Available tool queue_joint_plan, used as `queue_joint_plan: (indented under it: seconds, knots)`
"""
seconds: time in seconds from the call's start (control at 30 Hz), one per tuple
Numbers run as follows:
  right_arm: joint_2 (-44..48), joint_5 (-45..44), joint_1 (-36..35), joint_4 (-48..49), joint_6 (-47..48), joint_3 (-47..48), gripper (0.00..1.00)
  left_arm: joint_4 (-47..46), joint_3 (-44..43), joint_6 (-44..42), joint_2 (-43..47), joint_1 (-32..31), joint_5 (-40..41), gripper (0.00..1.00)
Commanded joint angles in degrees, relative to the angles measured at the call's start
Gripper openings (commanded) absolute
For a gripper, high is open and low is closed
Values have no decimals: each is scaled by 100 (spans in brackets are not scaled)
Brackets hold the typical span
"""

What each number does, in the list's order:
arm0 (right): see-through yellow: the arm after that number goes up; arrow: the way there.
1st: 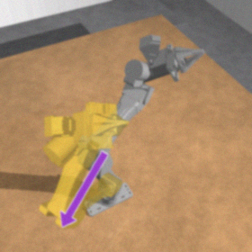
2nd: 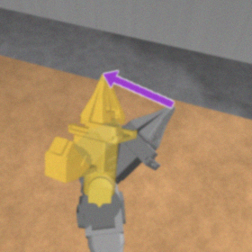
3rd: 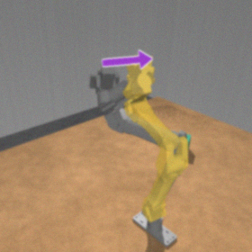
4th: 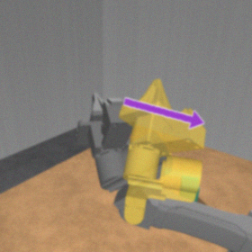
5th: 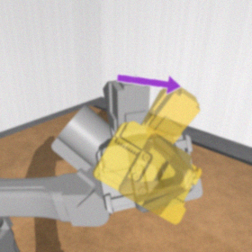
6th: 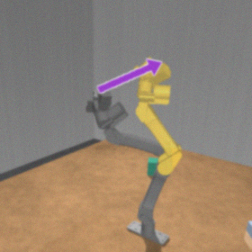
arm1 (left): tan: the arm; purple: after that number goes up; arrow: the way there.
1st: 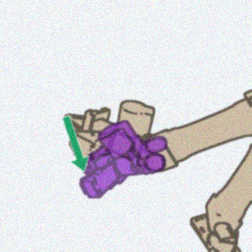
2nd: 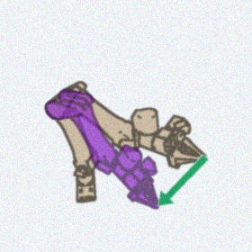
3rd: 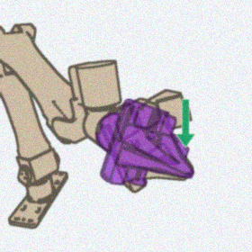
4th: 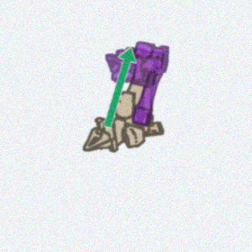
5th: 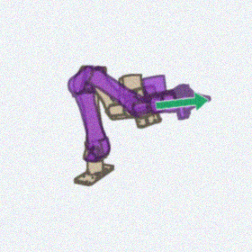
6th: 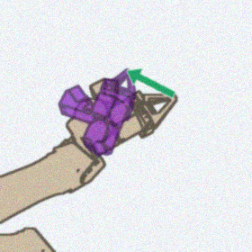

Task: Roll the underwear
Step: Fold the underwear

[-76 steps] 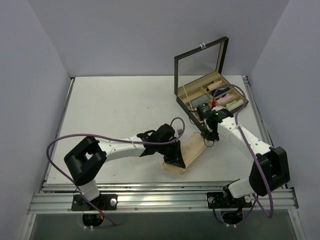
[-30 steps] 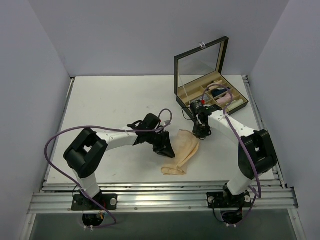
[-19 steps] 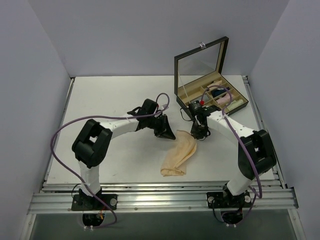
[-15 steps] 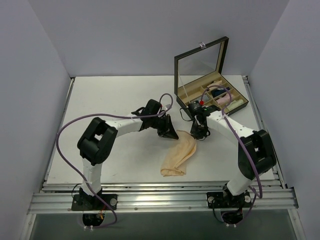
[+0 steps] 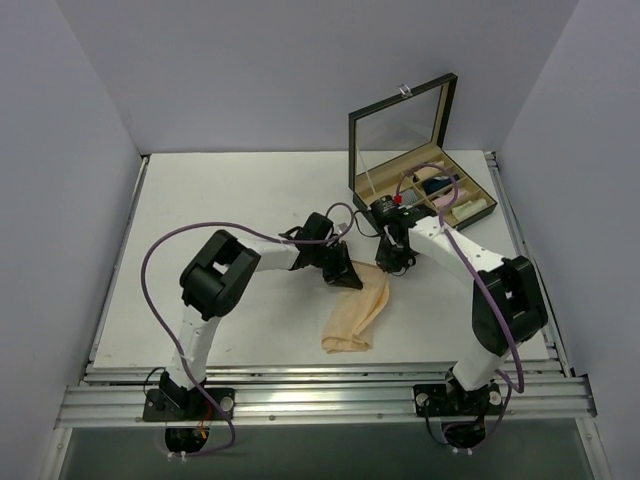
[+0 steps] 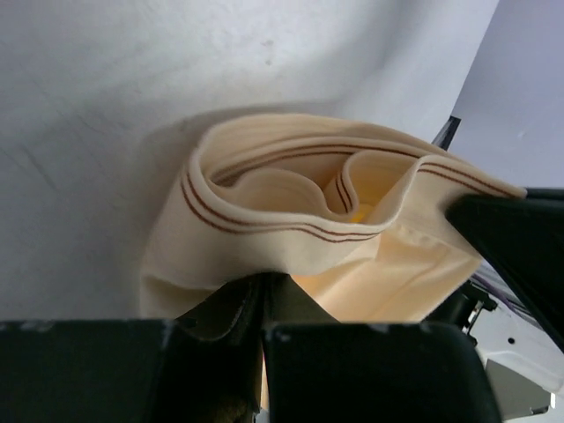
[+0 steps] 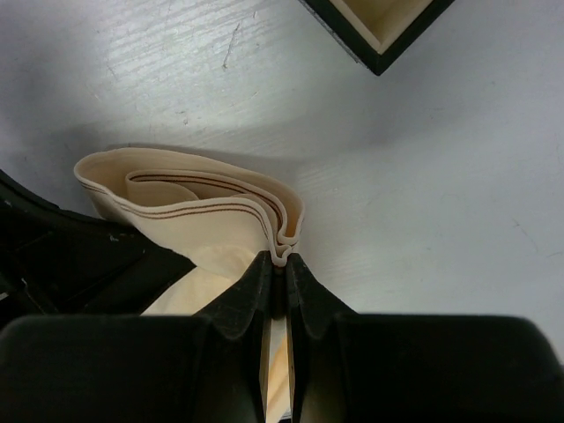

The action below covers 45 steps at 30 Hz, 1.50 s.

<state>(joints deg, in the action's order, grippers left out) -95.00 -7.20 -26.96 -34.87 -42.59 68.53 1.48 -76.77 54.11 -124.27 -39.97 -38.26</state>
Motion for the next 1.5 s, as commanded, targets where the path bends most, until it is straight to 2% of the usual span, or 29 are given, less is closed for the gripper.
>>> queue_joint_plan:
  seconds: [0.0,0.33,0.47,0.63,0.97,1.23,1.47]
  knots:
    - [-159,-71,-90,-248,22,230,0,-543,-128,170,-194,-3,152,6]
    - [-475,-106,-433,-46,-4,547,0,-473,-75,179,-195,-2,249,6]
    - [-449,-141,-424,-2,-4,503,0,-165,-75,4,174,32,284,6]
    - [-414,-194,-415,7,-30,442,0,685,-136,-243,692,103,486,8]
    - [-493,-159,-415,51,-30,450,0,1356,-593,-445,913,191,688,8]
    - [-572,-132,-415,51,75,529,0,1092,-997,-287,194,191,732,7]
    - [-748,-132,-424,24,128,767,0,916,-954,-234,-203,191,838,7]
